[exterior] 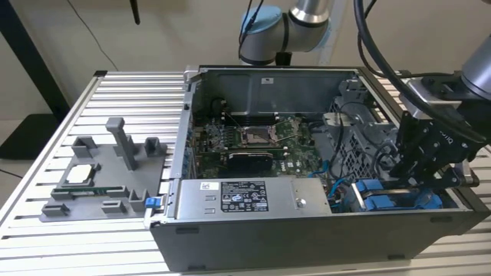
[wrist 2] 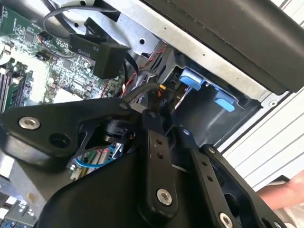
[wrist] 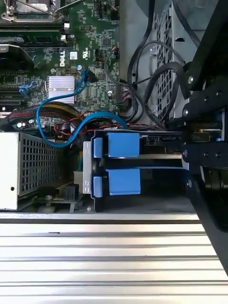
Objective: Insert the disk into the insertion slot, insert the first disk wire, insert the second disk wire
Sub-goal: 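Insert the first disk wire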
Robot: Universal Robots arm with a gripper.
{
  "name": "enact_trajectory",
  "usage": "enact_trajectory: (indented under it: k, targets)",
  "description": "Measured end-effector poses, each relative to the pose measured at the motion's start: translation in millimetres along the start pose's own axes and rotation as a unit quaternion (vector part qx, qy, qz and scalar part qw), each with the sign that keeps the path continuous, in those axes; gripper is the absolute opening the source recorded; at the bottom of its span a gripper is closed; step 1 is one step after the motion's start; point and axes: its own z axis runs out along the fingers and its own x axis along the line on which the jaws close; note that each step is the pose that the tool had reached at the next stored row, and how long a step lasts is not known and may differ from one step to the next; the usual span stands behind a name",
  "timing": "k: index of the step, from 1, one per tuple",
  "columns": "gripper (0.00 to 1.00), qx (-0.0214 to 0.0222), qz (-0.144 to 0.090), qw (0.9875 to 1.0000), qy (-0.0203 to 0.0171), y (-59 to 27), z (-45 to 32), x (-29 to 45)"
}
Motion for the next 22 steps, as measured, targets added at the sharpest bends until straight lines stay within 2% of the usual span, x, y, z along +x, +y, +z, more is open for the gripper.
enact_trajectory:
  k: [2,9,12,14,18,22]
  targets:
    - [1.00,0.0001,0.002,1.0000,-0.0012,0.4,-5.7,-0.3]
    - [1.00,0.0003,0.002,1.0000,-0.0013,2.9,-35.2,-2.1]
    - [1.00,0.0032,0.002,1.0000,-0.0013,3.7,-43.6,-3.1]
    - [1.00,0.0084,0.002,1.0000,-0.0016,4.0,-45.8,-5.9]
    - [1.00,0.0247,0.001,0.9997,-0.0021,4.4,-48.3,-16.3]
    - [1.00,0.0387,0.002,0.9992,-0.0025,4.9,-51.0,-24.4]
